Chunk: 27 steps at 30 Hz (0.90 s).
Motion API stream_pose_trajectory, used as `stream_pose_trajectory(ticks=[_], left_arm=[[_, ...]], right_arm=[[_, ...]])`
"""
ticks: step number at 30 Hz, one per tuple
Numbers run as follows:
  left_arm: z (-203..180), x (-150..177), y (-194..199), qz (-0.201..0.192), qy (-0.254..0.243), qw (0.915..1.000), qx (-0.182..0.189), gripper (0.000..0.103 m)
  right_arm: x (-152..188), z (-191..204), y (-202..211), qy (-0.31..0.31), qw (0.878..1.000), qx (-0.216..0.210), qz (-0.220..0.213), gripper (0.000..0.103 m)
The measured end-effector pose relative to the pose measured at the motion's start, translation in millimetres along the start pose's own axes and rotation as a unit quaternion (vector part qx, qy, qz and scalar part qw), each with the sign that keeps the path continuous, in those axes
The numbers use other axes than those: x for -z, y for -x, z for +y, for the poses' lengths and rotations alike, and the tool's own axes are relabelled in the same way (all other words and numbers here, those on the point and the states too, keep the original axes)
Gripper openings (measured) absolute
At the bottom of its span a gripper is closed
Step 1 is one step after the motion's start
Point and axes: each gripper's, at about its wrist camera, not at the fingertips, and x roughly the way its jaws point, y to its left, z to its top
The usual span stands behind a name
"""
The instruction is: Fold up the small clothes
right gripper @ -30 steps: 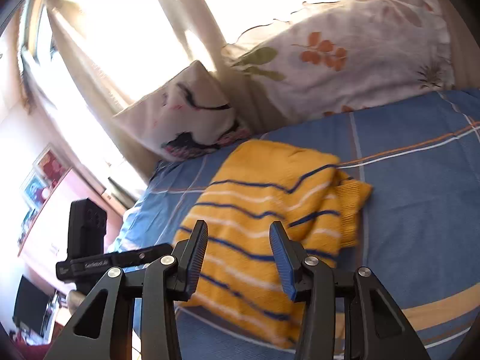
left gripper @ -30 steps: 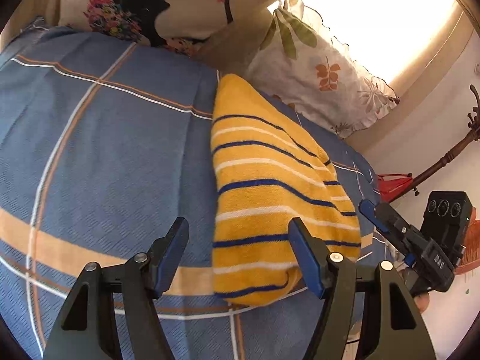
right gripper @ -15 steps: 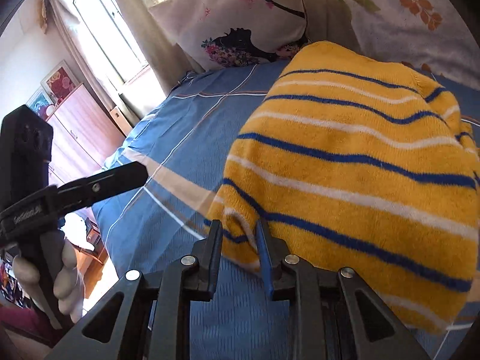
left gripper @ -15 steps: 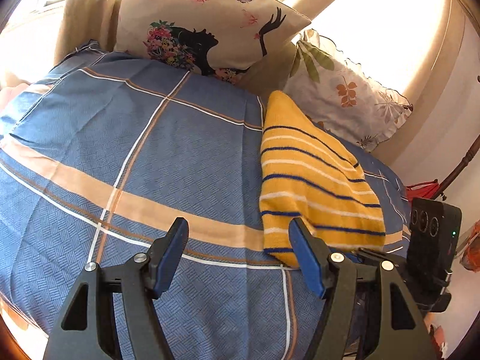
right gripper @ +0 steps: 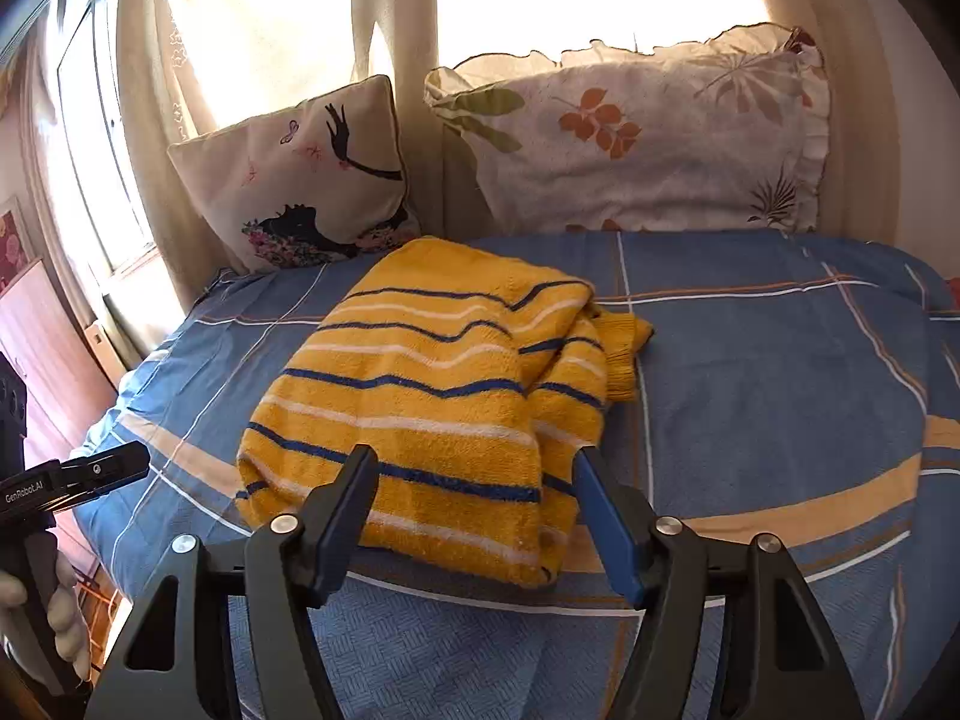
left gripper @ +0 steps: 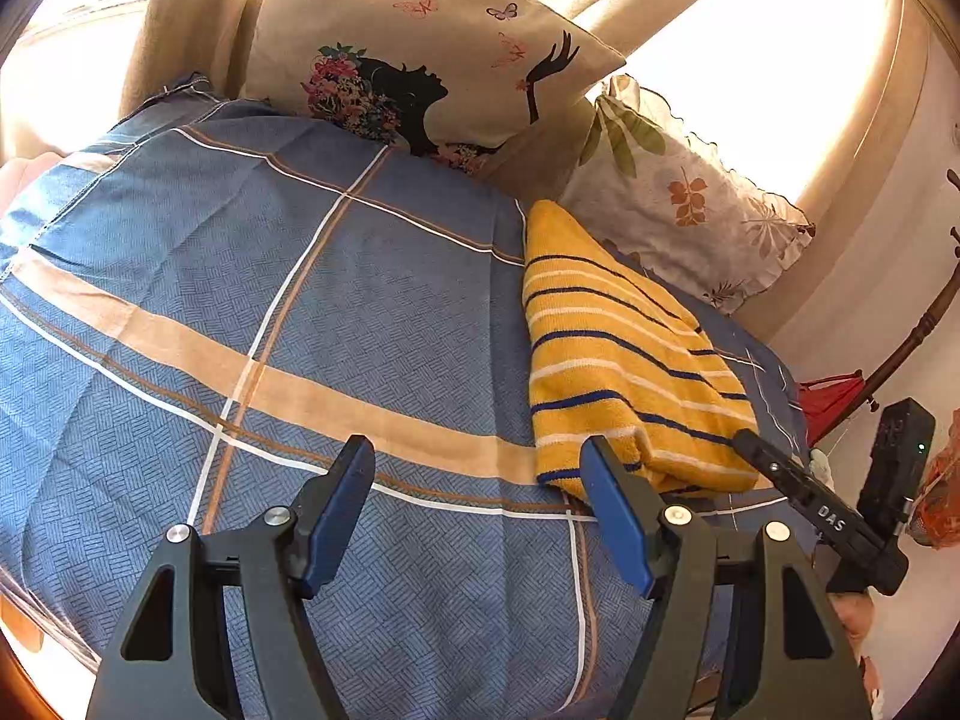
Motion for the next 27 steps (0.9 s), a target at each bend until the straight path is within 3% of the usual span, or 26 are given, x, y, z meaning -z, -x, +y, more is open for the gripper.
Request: stream_pose_trajectory(ticks=[1, 3, 5, 7, 10, 13, 16, 20, 24, 27], left_arm=[[-1.8, 0.3, -0.1, 0.0, -0.002, 1.0, -0.001, 0.07], [-3.5, 0.6, -0.2, 0.003, -0.006, 1.0, -0.001, 0.07], [-4.1, 1.3, -1.3, 0.006, -0.006, 1.0, 0.003, 0.07], [-4.7, 2.7, -5.0, 0.011, -0.006, 0.9999, 0.006, 0.07], [-7.1, 4.4, -12.3, 0.02, -0.007, 0.9997, 0.01, 0.07], [-9.2, 5.0, -15.8, 0.029, -0.007, 0.9995, 0.014, 0.07], [-11.5, 4.2, -13.2, 0.027, -0.012, 0.9995, 0.009, 0.07], [-13.2, 3.9, -11.0, 0.025, -0.017, 0.9995, 0.004, 0.07], [-17.6, 6.1, -13.6, 0.028, -0.024, 0.9993, 0.006, 0.071], [-22.0, 8.4, -15.7, 0.033, -0.03, 0.999, 0.011, 0.071]], right_arm=[[0.2, -3.2, -6.5, -0.01, 0.999, -0.032, 0.024, 0.009], [-0.8, -8.2, -0.6, -0.014, 0.999, -0.04, 0.014, 0.009], [-3.8, -24.2, 10.4, -0.022, 1.0, 0.021, 0.001, 0.008], [-5.5, -52.5, 16.0, -0.064, 0.997, 0.051, 0.002, 0.008], [-6.2, -65.4, 15.8, -0.064, 0.993, 0.093, 0.014, 0.008], [-6.0, -55.2, 8.3, -0.046, 0.996, 0.074, 0.024, 0.01], [-5.7, -40.7, 11.4, -0.025, 0.996, 0.085, 0.011, 0.014], [-9.6, -40.1, 29.5, -0.046, 0.993, 0.105, -0.027, 0.045], [-29.2, -33.8, 50.4, -0.058, 0.987, 0.116, -0.093, 0.05], [-52.7, -24.1, 30.0, -0.054, 0.993, 0.065, -0.077, 0.051]])
